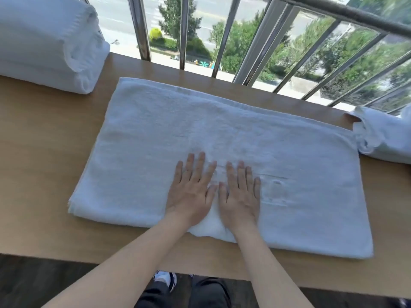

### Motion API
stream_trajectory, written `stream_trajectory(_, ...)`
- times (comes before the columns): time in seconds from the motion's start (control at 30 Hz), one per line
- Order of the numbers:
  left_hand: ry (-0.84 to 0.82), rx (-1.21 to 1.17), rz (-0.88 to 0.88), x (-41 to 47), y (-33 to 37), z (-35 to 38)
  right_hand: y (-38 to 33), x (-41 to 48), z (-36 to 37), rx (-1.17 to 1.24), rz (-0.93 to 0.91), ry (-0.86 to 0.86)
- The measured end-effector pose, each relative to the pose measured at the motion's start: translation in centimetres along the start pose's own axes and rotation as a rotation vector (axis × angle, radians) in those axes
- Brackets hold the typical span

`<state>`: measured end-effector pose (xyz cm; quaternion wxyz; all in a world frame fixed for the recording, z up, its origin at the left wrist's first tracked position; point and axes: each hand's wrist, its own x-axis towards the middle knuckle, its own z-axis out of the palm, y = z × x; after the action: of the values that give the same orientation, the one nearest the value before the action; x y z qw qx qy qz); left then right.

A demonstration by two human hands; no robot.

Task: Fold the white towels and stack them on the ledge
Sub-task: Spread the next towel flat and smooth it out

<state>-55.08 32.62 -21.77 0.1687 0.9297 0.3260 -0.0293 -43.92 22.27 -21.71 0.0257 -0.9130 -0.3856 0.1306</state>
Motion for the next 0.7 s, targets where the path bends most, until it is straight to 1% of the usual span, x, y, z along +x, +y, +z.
stream_trajectory(0.1, 0.006, 0.049, 0.086, 0.2, 0.6, 0.2, 3.9, -1.1, -0.5, -0.055, 0.021, -0.005)
stream_trajectory(0.23, 0.044, 0.089, 0.204, 0.8, 1.6, 0.1, 9.1, -1.4, -1.6, -0.067, 0.148, 0.008)
stream_trajectory(0.4, -0.053, 0.124, 0.218, 2.4, 4.1, 1.0, 13.9, -1.6, -2.6, -0.039, 0.238, 0.000)
stream_trajectory(0.63, -0.080, 0.107, 0.269, 5.7, 11.3, 2.4, 19.5, -1.2, -3.8, 0.018, 0.309, 0.026)
stream_trajectory(0.7, -0.092, 0.106, 0.306, 6.8, 13.4, 2.9, 21.3, -1.0, -4.1, 0.025, 0.322, 0.031)
